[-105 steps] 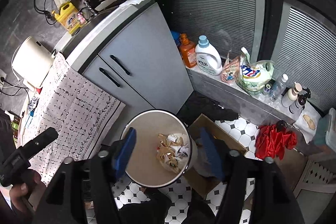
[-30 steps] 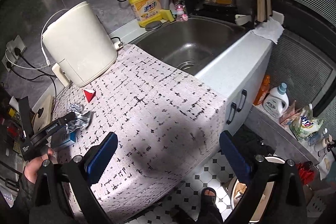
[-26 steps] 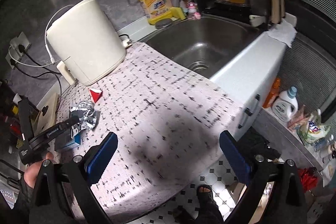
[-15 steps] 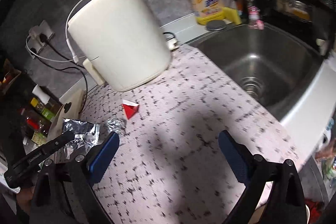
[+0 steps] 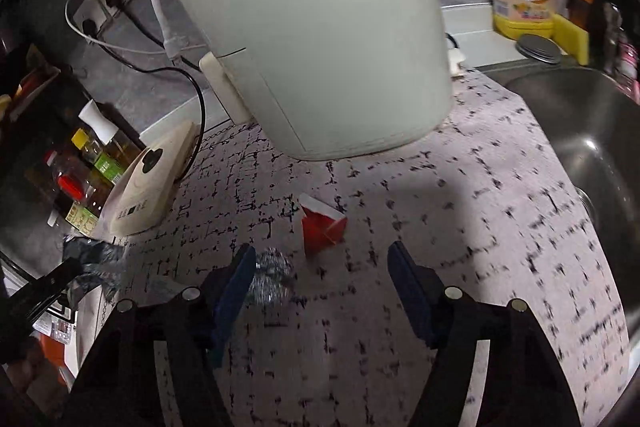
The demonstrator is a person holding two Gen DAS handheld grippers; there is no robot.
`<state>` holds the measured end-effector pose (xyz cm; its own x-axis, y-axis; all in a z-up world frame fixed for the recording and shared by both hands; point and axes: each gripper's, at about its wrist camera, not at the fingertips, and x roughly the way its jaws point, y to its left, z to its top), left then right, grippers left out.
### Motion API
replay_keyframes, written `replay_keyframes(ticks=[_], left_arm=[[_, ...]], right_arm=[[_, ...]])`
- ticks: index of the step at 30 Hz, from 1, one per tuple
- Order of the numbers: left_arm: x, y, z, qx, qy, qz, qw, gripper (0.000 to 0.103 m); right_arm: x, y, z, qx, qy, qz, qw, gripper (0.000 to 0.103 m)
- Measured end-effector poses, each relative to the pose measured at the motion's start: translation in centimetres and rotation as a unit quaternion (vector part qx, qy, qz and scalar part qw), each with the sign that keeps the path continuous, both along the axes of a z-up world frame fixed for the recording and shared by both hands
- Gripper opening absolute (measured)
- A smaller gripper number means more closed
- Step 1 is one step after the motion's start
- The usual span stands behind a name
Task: Collect trash
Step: 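Hold the foil packet in the left tool while the right tool grasps the small red scrap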
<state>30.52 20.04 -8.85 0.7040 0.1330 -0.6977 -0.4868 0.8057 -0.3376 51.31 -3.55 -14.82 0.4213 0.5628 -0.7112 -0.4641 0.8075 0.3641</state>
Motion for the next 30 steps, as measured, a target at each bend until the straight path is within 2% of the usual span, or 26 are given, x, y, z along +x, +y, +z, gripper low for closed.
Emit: replay_keyframes(ticks=[6,8,10,12,17,19,30], left_arm=[[-2.5,1.2,0.4,0.011,0.002,0.046,0.9989,0.013],[-3.3,1.5,0.3,0.008,0.002,0.058,0.9983,0.013],[-3.9,1.8,0.2,0.007,0.004,0.063,0.9980,0.013],[-4.1,2.0,0.1,0.006,0.006,0.065,0.9978,0.013],[-4.0,2.2,0.0,0.005,0.004,0.054,0.9985,0.013],[-3.7,2.3,0.0,0.005,0.002,0.045,0.9990,0.013],[-2.6,2.0,-0.2,-0.010,-0.024,-0.032,0.9992,0.013]], right_arm=[[1.9,2.8,-1.2,-0.017,-0.002,0.017,1.000,0.067],[2.2,3.5,-1.7,-0.026,-0.001,0.021,0.999,0.062],[2.4,3.9,-2.1,-0.035,0.000,0.024,0.999,0.052],[2.6,4.1,-2.5,-0.041,0.004,0.029,0.999,0.016],[2.7,3.0,-2.3,-0.041,0.002,0.019,0.999,0.013],[2.5,2.2,-2.1,-0.043,0.002,0.005,0.999,0.003],[-2.2,-2.3,0.0,-0.031,-0.003,-0.058,0.998,0.003]])
